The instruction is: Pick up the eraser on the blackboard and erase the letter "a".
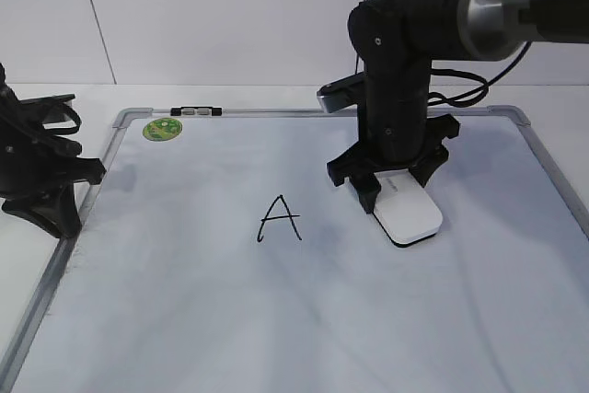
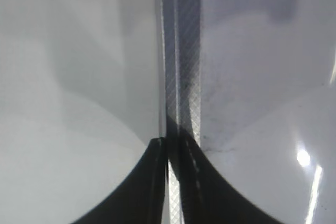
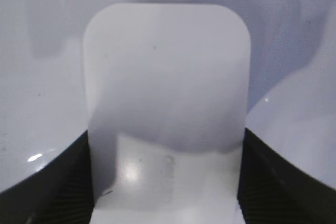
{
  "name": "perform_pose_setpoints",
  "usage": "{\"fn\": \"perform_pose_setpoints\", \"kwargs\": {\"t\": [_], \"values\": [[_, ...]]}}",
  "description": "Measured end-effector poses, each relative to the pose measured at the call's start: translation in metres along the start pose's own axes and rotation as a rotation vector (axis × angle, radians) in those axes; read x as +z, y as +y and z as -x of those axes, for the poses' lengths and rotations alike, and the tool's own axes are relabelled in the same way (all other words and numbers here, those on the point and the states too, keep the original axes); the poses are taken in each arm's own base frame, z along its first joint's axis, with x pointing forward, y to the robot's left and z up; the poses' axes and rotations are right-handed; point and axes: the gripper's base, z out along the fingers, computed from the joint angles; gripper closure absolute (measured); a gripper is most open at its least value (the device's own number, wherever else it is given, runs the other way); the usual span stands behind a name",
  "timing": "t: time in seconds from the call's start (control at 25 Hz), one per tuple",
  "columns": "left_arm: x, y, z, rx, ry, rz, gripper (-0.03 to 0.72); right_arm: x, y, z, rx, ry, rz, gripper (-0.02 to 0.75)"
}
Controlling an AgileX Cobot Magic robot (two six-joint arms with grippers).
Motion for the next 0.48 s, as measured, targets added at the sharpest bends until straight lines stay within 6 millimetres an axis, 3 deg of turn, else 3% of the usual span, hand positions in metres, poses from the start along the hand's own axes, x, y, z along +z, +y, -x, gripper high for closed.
{"fn": "perform_pose_setpoints", "kwargs": {"t": [0.48], "values": [[0.0,0.0,0.0,0.001,0.0,0.001,0.633,-0.031,-0.006,-0.008,0.09,-0.034,0.043,0.2]]}}
